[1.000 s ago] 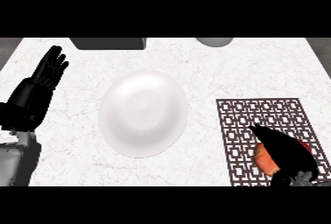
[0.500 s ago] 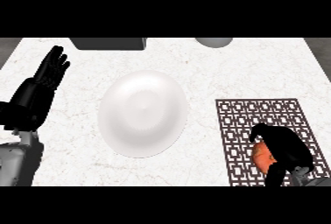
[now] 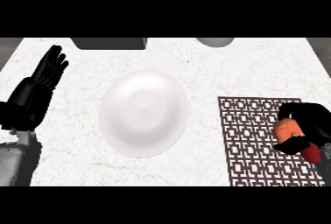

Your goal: Pick the squash from the placemat and place it in the plate

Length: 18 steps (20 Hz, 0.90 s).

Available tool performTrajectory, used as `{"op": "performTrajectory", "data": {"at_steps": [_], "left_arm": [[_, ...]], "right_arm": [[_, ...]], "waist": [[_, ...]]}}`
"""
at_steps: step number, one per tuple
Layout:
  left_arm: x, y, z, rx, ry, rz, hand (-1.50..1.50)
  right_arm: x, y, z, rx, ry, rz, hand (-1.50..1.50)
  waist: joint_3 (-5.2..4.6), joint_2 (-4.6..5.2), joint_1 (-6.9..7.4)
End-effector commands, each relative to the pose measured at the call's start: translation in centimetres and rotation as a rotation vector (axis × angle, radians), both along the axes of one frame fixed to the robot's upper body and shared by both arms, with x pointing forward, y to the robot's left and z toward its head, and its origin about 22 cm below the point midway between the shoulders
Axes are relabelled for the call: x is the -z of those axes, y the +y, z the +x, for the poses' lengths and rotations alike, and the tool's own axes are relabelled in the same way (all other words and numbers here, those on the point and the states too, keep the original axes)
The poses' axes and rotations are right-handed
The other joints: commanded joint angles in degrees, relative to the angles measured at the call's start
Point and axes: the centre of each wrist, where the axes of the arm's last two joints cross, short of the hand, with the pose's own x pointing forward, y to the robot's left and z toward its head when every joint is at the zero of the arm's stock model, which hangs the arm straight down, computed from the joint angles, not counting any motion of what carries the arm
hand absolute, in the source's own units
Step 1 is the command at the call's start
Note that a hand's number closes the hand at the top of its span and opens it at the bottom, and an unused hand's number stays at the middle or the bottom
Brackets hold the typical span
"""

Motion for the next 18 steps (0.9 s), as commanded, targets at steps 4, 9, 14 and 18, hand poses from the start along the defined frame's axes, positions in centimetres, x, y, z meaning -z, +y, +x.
{"op": "performTrajectory", "data": {"at_steps": [4,9,14,18], "left_arm": [[1.5,0.4,-0.1,0.006,0.010,-0.007,0.00],[-0.5,-0.3,-0.4,-0.008,-0.007,-0.014,0.00],[0.6,0.8,-0.9,-0.012,0.013,-0.026,0.00],[0.0,0.4,-0.5,0.004,0.013,-0.004,0.00]], "right_arm": [[-4.4,-0.1,2.3,-0.062,-0.128,0.081,1.50],[-6.5,1.7,0.6,-0.234,-0.259,0.268,1.50],[-10.4,4.0,-0.2,-0.394,-0.319,0.517,1.50],[-13.0,8.3,-0.2,-0.453,-0.297,0.597,1.50]], "waist": [[0.05,-0.06,-0.22],[0.07,-0.37,-0.83],[0.03,-0.46,-0.85],[0.02,-0.21,-0.10]]}}
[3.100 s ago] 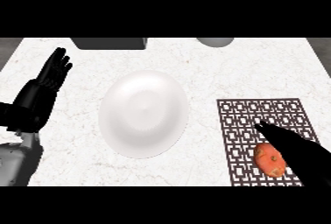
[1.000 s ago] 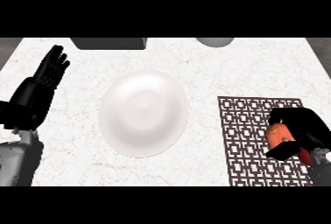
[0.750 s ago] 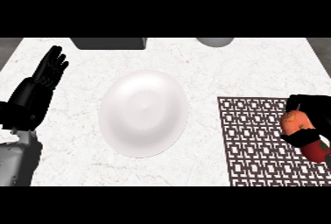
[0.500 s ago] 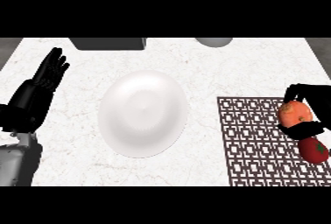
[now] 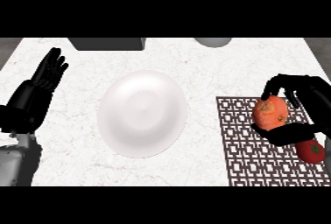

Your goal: Pick the squash from the placemat and place it in the plate

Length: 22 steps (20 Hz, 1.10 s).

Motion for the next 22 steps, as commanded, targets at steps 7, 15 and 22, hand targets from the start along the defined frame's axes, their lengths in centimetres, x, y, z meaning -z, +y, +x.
{"op": "performTrajectory", "data": {"at_steps": [7,15,22], "left_arm": [[0.1,-2.3,0.9,0.007,0.002,0.018,0.00],[-0.9,0.2,0.2,0.011,-0.008,0.017,0.00],[0.6,-2.2,0.9,0.028,0.009,0.002,0.00]], "right_arm": [[-3.9,11.3,-1.9,-0.133,0.001,0.073,1.50],[-3.1,20.5,1.0,-0.186,0.106,0.116,1.50],[0.2,25.5,5.4,-0.106,0.118,0.087,1.50]], "waist": [[0.01,0.17,0.35],[0.01,0.26,1.15],[0.00,0.57,2.03]]}}
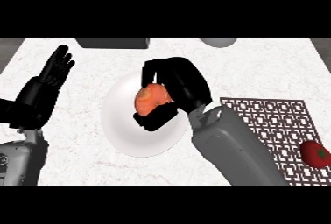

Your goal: Pick the squash from the placemat and place it in the plate

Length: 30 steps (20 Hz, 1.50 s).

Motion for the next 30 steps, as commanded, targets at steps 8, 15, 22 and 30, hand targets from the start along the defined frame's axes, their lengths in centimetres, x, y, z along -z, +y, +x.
{"op": "performTrajectory", "data": {"at_steps": [8,15,22,30], "left_arm": [[1.0,1.6,-0.6,0.024,0.000,0.005,0.00],[0.4,-1.9,1.3,0.073,-0.015,-0.005,0.00],[-0.4,-2.0,1.1,0.079,-0.017,0.007,0.00],[-0.1,1.1,-0.2,0.027,-0.006,0.006,0.00]], "right_arm": [[5.4,5.0,3.5,0.019,0.031,-0.173,1.50],[7.5,5.2,4.4,0.111,0.176,-0.025,-1.50],[7.1,5.5,4.3,0.072,0.132,0.226,-1.50],[5.9,3.7,6.3,0.105,0.172,0.531,-1.50]], "waist": [[-0.02,0.20,1.11],[-0.01,0.98,3.39],[0.04,1.05,4.31],[0.05,0.55,2.01]]}}
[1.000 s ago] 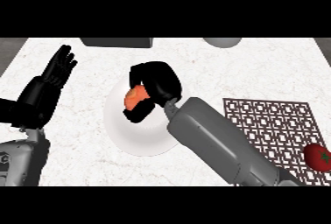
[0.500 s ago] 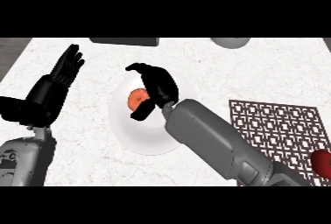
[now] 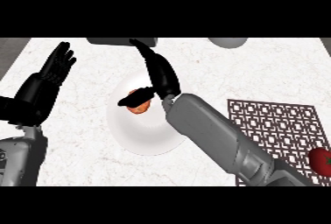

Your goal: Pick the squash from the placemat and place it in the plate

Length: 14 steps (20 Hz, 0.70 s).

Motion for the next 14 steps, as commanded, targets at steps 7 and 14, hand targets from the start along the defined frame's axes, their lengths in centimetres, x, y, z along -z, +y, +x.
{"op": "performTrajectory", "data": {"at_steps": [7,14], "left_arm": [[0.1,-0.5,0.0,-0.058,0.004,-0.013,0.00],[0.3,0.9,0.1,-0.081,-0.006,-0.008,0.00]], "right_arm": [[0.7,-6.9,2.9,0.083,0.013,0.236,-1.50],[0.7,-13.6,3.8,0.074,0.002,0.270,-1.50]], "waist": [[0.02,-0.68,-3.76],[-0.01,-0.76,-3.85]]}}
